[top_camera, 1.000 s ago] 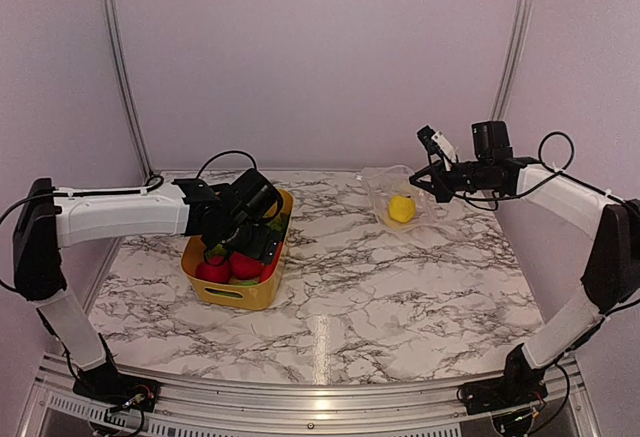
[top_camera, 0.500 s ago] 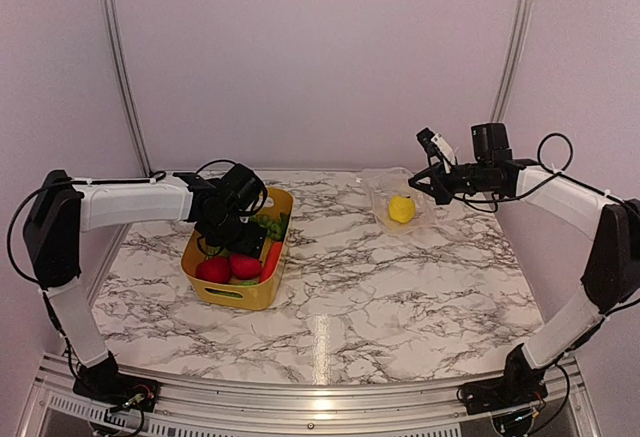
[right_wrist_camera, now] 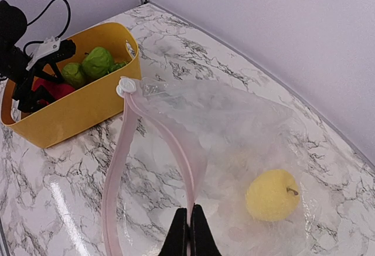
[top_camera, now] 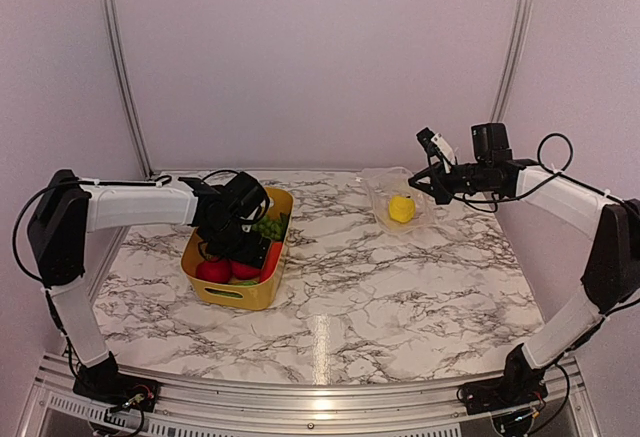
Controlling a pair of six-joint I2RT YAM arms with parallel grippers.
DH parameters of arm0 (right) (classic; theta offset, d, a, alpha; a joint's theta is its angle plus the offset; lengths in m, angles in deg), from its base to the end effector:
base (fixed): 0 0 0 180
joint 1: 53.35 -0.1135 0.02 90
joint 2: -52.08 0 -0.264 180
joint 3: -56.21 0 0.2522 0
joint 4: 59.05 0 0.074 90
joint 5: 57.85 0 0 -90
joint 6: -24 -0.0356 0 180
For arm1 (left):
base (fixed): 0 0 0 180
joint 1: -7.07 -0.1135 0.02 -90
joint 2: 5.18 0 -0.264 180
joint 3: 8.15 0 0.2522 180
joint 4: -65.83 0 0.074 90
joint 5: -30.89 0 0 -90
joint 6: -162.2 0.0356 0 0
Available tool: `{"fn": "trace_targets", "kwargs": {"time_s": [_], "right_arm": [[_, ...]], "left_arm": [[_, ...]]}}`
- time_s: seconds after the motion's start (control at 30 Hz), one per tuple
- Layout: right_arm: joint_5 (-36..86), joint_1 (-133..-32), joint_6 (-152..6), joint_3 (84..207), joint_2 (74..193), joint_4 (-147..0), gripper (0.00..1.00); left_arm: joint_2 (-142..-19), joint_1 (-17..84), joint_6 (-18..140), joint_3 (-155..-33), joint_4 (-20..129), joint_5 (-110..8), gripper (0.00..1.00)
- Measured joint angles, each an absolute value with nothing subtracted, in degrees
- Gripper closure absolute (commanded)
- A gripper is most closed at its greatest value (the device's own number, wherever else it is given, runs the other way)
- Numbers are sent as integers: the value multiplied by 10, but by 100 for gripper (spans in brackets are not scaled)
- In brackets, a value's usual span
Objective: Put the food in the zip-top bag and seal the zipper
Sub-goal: Pick up the fake fruit from the bin.
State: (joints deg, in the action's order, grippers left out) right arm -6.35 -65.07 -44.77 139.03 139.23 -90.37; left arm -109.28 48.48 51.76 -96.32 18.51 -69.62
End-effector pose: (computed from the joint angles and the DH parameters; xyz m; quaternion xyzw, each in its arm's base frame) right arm 0.3295 0.0910 0.2988 -0.3826 0.7627 0.2565 0.4540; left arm 0.2862 -0.2438 0.2030 0.1555 0.9565 -0.0419 0.2434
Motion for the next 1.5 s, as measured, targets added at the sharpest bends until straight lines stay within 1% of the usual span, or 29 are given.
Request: {"fn": "trace_targets", "kwargs": {"time_s": [0.17,0.4,0.6,0.87,1.1,1.27,1.5], "right_arm": [[-64,-651,-448,1390,1392,-903,100],[-64,-651,-448,1389,1392,-902,100],[-64,-651,-449,1386,1392,-900,100],[-68,-651,-452,1389,1391,-906,100],[-52,-683,-448,1438,1392,-941,100],[-31,-736,-440,1493,1403,-975,100],[-13,-783,-434,1549,1451,-1020,100]], "left_arm": [[-1101,485,516,-961,181,-696,10],[-1112,485,517,-961,184,-701,22],[-1110,485,517,-961,183,-702,27],[-1053,485,515,-960,177,-708,28],[-964,485,500,-966,179,-706,30],[-896,493,490,-968,243,-668,32],[-816,515,447,-920,451,-583,33]]}}
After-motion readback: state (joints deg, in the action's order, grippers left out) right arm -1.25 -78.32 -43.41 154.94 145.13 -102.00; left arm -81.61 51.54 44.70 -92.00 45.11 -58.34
